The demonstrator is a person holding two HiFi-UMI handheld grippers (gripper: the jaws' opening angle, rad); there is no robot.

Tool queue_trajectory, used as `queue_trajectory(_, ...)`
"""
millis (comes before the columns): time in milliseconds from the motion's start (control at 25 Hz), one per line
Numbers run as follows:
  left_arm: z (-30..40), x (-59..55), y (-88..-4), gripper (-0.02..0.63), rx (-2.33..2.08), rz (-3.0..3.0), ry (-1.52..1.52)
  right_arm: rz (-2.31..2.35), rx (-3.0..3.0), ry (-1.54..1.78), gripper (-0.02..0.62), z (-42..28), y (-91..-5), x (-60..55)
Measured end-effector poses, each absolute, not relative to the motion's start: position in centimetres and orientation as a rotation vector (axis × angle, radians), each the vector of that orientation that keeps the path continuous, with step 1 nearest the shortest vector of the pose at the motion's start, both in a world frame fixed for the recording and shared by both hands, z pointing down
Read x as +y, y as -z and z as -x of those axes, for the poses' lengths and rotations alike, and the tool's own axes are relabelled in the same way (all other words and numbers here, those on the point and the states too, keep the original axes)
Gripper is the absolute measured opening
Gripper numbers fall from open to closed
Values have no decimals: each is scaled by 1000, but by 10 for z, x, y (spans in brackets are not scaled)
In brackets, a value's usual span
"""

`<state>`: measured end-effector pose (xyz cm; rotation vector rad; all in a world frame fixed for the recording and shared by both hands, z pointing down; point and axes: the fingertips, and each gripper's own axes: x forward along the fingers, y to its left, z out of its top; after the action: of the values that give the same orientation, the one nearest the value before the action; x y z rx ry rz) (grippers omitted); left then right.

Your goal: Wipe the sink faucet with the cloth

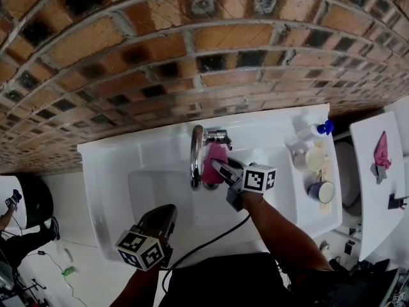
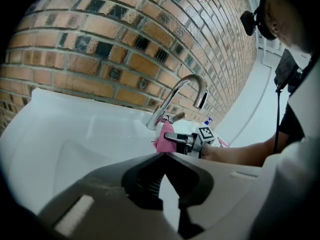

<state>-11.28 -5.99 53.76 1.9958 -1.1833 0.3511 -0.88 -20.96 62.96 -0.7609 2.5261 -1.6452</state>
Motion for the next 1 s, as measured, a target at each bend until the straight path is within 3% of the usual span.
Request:
queue_trajectory(360, 109, -61, -539, 6, -1171, -2002, -343, 719, 2573, 1756, 135, 23, -642, -193)
queue_trajectory(1000, 118, -55, -529, 6, -1207, -2013, -324, 620, 2615, 1628, 135, 64, -575, -215)
